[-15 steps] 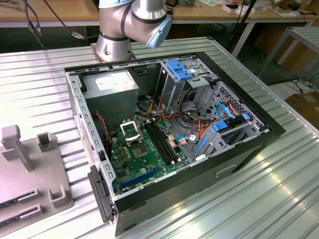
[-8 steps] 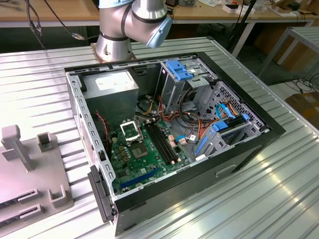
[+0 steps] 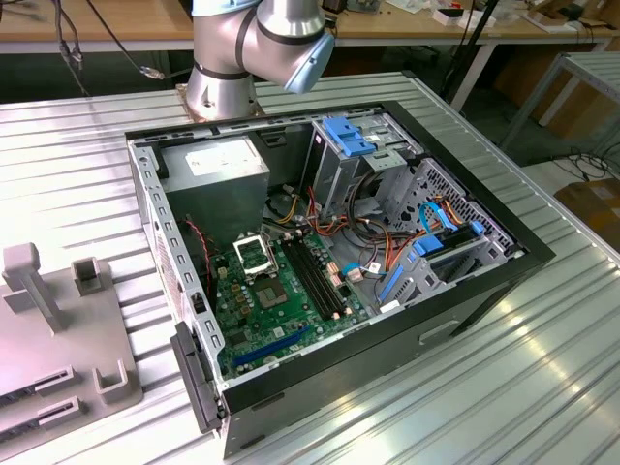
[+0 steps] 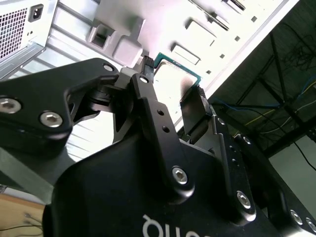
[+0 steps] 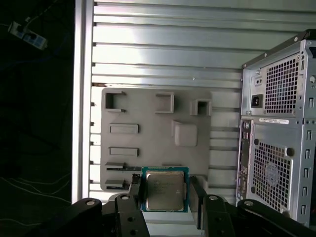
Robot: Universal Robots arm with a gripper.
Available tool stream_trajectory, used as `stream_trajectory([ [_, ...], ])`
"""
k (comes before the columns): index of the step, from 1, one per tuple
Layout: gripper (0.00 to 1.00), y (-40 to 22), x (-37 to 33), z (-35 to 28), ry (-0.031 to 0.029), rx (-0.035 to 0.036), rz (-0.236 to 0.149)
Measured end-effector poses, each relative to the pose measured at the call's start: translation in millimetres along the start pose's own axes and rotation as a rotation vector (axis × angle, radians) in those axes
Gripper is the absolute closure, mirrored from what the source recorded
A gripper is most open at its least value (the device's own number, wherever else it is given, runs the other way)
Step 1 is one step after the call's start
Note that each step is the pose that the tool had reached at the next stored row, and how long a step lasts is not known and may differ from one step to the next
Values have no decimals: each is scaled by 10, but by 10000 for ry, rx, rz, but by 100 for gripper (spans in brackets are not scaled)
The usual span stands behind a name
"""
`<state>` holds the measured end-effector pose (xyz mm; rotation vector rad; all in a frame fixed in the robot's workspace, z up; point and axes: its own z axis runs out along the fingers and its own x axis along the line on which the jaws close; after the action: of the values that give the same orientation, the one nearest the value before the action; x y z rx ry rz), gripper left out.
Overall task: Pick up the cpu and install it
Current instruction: 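Pick up the cpu and move it towards the insertion slot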
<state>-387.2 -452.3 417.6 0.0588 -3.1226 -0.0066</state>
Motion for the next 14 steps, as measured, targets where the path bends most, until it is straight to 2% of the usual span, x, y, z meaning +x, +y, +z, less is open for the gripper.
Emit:
stream_trajectory([
  [14,52,-6,-135,-3,0,-15,0],
])
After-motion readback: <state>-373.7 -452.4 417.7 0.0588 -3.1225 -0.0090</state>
